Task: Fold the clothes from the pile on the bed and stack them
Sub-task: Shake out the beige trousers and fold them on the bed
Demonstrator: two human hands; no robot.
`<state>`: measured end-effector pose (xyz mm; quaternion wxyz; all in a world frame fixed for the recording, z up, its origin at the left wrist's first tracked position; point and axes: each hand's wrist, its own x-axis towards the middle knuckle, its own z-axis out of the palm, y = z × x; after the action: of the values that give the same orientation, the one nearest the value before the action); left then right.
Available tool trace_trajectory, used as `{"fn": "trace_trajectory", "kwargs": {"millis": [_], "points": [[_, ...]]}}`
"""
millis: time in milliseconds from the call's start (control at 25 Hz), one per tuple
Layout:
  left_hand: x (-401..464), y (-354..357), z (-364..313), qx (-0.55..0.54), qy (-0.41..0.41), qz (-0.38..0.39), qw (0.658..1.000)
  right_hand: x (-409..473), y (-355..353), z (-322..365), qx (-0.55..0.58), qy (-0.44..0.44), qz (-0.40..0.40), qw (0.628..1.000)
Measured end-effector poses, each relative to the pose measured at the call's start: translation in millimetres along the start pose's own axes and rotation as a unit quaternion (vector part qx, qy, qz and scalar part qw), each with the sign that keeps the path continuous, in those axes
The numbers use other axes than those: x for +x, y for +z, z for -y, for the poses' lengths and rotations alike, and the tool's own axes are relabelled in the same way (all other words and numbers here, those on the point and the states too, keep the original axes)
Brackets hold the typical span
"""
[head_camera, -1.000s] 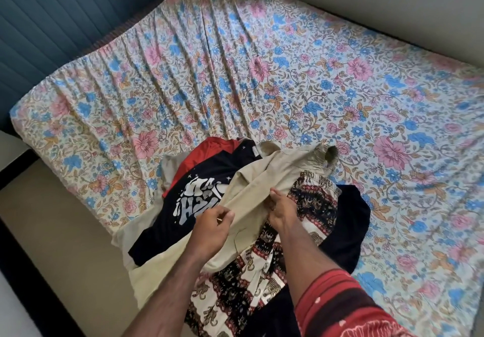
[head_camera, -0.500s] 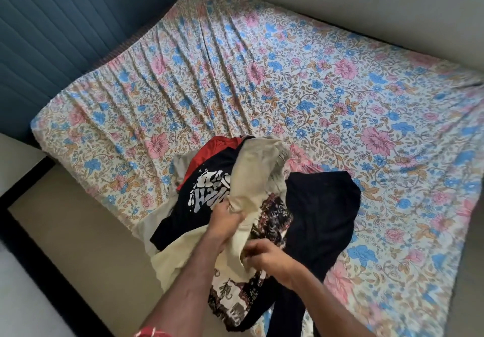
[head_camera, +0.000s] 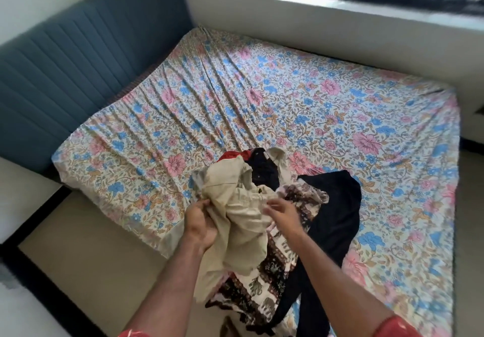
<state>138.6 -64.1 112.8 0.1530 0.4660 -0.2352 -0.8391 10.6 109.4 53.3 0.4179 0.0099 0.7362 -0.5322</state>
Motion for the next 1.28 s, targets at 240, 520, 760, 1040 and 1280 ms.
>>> {"fn": "trace_trajectory", "kwargs": {"millis": [240,520,760,1040,1280], "points": [[-52,-53,-49,0.014,-0.008,0.087,0.996,-42,80,35,0.187,0.159,0.148,0.958],[-58,-115,-102,0.503,0.148,-0.021,0.851,-106,136,85,0.100,-0.146,0.051,0.983],[-52,-130,-96,0.457,0.131,-0.059,0.878,-143,110,164,-0.243,-0.373,0.019,0.895],[-58,-75,-92,0.427,0.213,-0.099,0.873,-192,73,196,-0.433,-0.456,0.052,0.776],[-62,-59,-105,0.546,0.208,-0.113,0.804,-191,6,194,-0.481,-0.440,-0.014,0.758]]}}
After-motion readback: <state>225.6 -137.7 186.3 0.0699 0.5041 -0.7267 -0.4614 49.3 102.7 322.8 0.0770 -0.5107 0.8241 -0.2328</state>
